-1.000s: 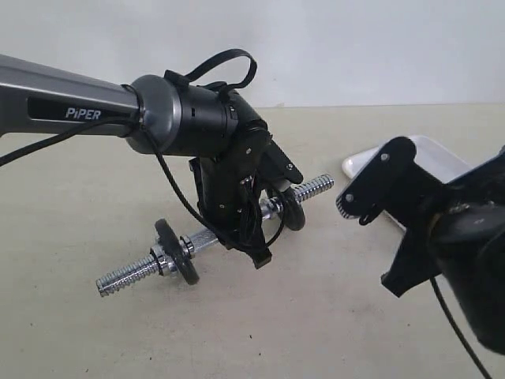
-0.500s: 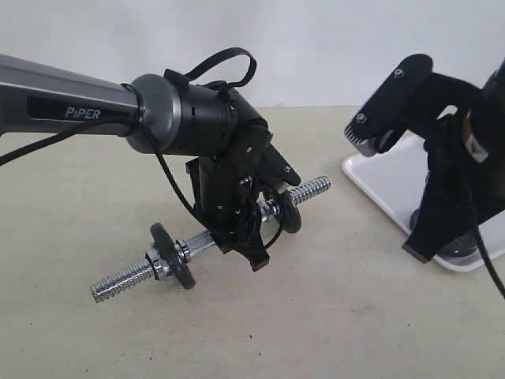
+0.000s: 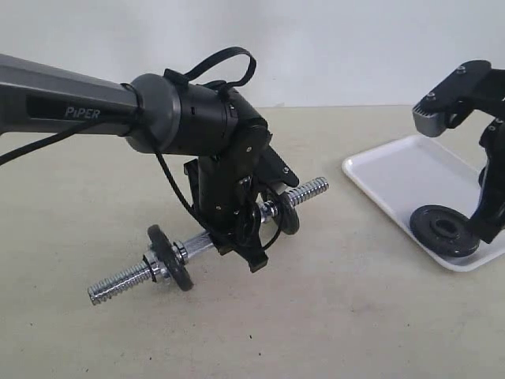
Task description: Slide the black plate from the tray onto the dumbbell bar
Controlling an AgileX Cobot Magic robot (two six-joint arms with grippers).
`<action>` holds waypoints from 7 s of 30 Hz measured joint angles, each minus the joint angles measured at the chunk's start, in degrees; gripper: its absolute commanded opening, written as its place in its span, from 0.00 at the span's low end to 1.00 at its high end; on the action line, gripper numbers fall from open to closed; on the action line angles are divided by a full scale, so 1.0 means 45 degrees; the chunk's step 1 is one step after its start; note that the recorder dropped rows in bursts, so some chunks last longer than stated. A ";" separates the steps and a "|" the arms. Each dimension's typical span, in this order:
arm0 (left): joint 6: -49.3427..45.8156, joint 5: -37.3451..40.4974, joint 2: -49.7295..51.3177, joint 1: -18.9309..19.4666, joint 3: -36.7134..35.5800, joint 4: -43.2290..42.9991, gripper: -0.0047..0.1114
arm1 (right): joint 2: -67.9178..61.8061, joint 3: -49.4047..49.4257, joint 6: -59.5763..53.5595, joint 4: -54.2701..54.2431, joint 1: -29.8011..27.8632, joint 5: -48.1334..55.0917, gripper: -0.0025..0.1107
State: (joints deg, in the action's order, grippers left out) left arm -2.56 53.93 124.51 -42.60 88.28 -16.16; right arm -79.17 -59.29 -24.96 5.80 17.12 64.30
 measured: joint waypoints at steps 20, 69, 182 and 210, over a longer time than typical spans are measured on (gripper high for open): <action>-0.0023 0.0085 0.0000 0.0000 0.0044 0.0750 0.08 | -0.2531 -0.0119 -0.0092 0.1616 -0.0220 -0.4267 0.02; -0.0665 0.0436 -0.0151 0.0000 0.0045 0.1797 0.08 | -0.7186 -0.3810 -0.5551 -0.5697 -0.5473 -0.0331 0.27; -0.0973 0.0386 -0.0151 0.0000 0.0045 0.1879 0.08 | -0.8294 -0.3810 -0.2286 -0.3621 -0.3952 -0.2201 0.95; -0.0973 0.0386 -0.0151 0.0000 0.0045 0.1879 0.08 | -0.8710 -0.3832 -0.2286 -0.3449 -0.3952 -0.2303 0.95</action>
State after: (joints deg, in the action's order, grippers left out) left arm -6.94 55.67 123.83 -42.60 88.48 -7.70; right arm -118.36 -76.53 -35.25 -9.72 -0.66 53.94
